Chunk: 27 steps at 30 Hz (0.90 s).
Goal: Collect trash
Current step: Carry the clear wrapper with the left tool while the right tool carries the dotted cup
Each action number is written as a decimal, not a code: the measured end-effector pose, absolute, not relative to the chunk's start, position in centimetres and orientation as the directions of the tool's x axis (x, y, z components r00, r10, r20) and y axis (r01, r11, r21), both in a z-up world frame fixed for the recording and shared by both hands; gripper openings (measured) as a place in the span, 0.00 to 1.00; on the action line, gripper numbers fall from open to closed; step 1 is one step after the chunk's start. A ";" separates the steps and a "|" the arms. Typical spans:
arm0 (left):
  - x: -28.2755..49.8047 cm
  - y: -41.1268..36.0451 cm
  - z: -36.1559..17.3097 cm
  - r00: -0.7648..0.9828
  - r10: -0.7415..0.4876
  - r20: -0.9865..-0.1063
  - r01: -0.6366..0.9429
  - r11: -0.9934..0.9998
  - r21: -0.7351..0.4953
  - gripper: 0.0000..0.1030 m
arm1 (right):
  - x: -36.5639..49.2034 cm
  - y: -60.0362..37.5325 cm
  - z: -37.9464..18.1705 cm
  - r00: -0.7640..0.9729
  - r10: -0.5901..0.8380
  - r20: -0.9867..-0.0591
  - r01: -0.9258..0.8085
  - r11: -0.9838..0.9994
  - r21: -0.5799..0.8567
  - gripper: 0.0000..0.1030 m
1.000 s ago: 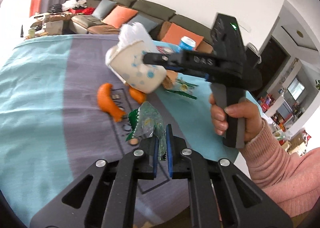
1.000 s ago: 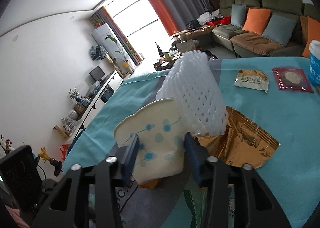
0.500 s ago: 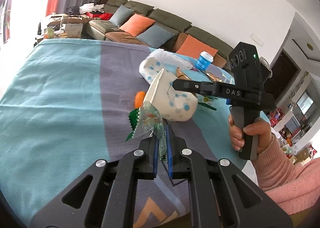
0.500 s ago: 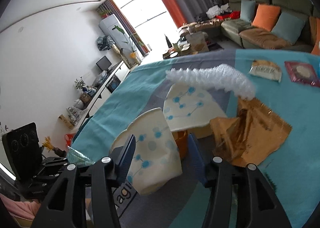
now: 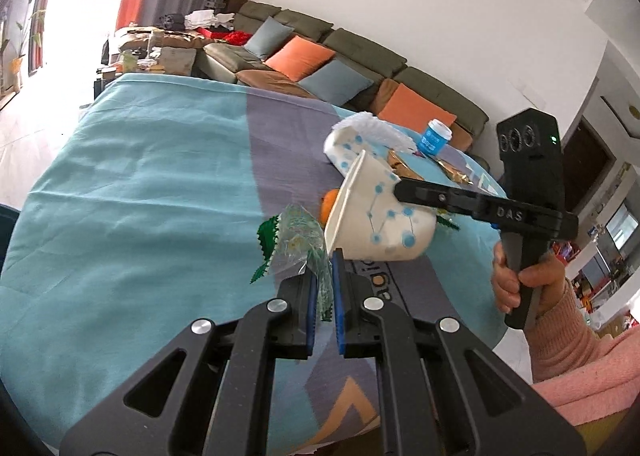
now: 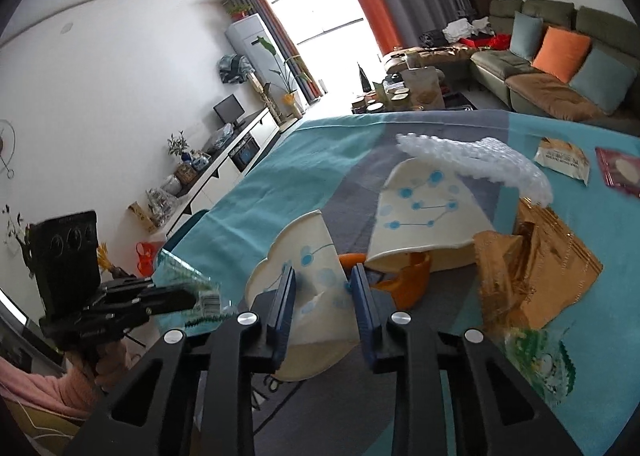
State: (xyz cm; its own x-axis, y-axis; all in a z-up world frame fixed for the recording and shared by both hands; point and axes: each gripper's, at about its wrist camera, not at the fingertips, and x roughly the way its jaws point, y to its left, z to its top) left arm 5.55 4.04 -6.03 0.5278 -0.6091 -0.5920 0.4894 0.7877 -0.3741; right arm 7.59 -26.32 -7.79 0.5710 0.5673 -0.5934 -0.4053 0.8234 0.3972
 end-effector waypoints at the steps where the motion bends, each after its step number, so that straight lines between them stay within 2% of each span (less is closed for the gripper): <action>1: 5.5 4.2 -6.0 0.531 -0.606 -0.592 0.485 0.790 -0.374 0.07 | 7.4 -26.2 -7.8 0.571 0.567 -0.593 -0.410 0.823 0.392 0.24; 8: 5.1 5.7 -6.2 0.557 -0.585 -0.590 0.451 0.809 -0.376 0.07 | 6.2 -23.7 -6.4 0.601 0.552 -0.578 -0.449 0.832 0.327 0.24; 12: 4.9 6.3 -6.5 0.566 -0.576 -0.591 0.433 0.817 -0.381 0.07 | 6.1 -21.6 -6.8 0.580 0.539 -0.611 -0.483 0.831 0.275 0.25; 14: 4.9 6.6 -6.7 0.568 -0.573 -0.591 0.426 0.819 -0.385 0.07 | 6.2 -20.5 -7.1 0.557 0.539 -0.632 -0.499 0.825 0.264 0.32; 15: 4.9 6.7 -6.8 0.570 -0.572 -0.591 0.423 0.820 -0.386 0.07 | 6.2 -20.1 -7.3 0.548 0.539 -0.639 -0.505 0.823 0.261 0.40; 16: 4.9 6.9 -6.9 0.570 -0.572 -0.590 0.420 0.820 -0.388 0.07 | 6.2 -19.9 -7.5 0.542 0.539 -0.644 -0.509 0.821 0.259 0.41; 20: 4.7 7.2 -7.2 0.573 -0.568 -0.591 0.412 0.823 -0.391 0.07 | 6.3 -18.8 -8.2 0.514 0.540 -0.666 -0.519 0.814 0.260 0.40; 22: 4.6 7.5 -7.2 0.576 -0.565 -0.591 0.408 0.825 -0.391 0.07 | 5.8 -18.4 -8.1 0.525 0.538 -0.659 -0.524 0.815 0.247 0.32; 24: 4.5 7.6 -7.3 0.579 -0.562 -0.591 0.403 0.827 -0.392 0.07 | 5.9 -18.4 -7.7 0.525 0.553 -0.646 -0.530 0.807 0.260 0.28; 27: 4.6 7.9 -7.3 0.586 -0.559 -0.587 0.397 0.829 -0.394 0.07 | 6.0 -18.1 -7.4 0.526 0.558 -0.642 -0.531 0.805 0.263 0.27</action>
